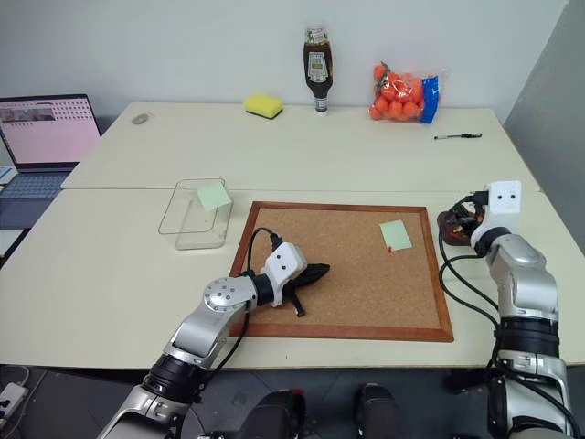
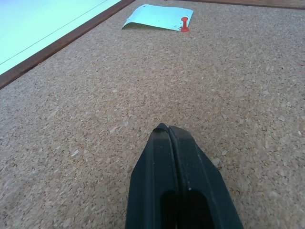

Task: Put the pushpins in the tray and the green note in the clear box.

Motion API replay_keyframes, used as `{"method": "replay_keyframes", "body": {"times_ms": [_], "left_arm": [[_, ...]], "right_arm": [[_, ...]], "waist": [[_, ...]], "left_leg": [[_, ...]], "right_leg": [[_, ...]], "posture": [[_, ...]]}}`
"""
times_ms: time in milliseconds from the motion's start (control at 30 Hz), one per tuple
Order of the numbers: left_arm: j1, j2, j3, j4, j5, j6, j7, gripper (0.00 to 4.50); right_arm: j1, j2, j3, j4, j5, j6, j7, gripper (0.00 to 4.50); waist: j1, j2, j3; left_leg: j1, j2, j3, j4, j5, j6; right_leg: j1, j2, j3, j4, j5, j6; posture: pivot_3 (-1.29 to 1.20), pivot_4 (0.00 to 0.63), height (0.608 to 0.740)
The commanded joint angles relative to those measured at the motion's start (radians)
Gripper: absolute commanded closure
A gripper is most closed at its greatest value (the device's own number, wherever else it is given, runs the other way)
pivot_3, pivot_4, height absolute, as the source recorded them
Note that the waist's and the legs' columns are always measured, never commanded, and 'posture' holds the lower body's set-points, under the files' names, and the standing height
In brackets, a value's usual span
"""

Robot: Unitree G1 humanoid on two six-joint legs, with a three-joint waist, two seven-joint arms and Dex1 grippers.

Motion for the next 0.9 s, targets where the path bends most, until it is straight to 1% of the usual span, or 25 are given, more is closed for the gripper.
{"method": "replay_keyframes", "body": {"times_ms": [33, 600, 667, 767, 900], "left_arm": [[0.029, 0.007, -0.031, 0.019, 0.018, 0.027, -0.011, 4.5], [-0.001, -0.005, -0.038, 0.06, 0.021, 0.005, -0.02, 4.5], [-0.001, -0.003, -0.038, 0.061, 0.021, 0.004, -0.023, 4.5], [-0.004, 0.0, -0.037, 0.064, 0.022, 0.001, -0.026, 4.5], [-0.003, 0.003, -0.034, 0.065, 0.021, -0.002, -0.029, 4.5]], "right_arm": [[0.012, 0.001, -0.029, -0.059, 0.017, -0.022, -0.004, 2.44], [0.052, -0.003, -0.025, -0.185, 0.044, -0.011, 0.019, 2.44], [0.08, -0.004, -0.011, -0.235, 0.06, -0.008, 0.054, 2.44], [0.166, -0.02, 0.038, -0.361, 0.077, 0.012, 0.124, 2.44], [0.252, -0.015, 0.092, -0.496, 0.109, 0.056, 0.17, 2.44]], "waist": [[0.0, 0.0, 0.0], [0.0, 0.0, 0.0], [0.001, 0.0, 0.0], [0.004, 0.0, 0.0], [0.003, 0.0, 0.0]], "left_leg": [[0.0, 0.0, 0.0, 0.0, 0.0, 0.0], [0.0, 0.0, 0.0, 0.001, 0.0, 0.0], [0.0, 0.0, -0.001, 0.0, 0.0, 0.0], [0.0, 0.0, 0.0, 0.0, 0.0, 0.0], [-0.001, 0.0, -0.001, 0.0, 0.0, 0.0]], "right_leg": [[0.0, 0.0, 0.0, 0.0, 0.0, 0.0], [0.0, 0.0, 0.0, 0.001, 0.0, 0.001], [0.0, 0.0, -0.001, 0.001, 0.0, 0.001], [0.0, 0.0, 0.0, 0.001, 0.0, 0.001], [0.0, 0.0, -0.001, 0.0, 0.0, 0.001]], "posture": [[0.0, 0.15, 0.74], [0.0, 0.15, 0.74], [0.0, 0.15, 0.74], [0.0, 0.15, 0.74], [0.0, 0.15, 0.74]]}}
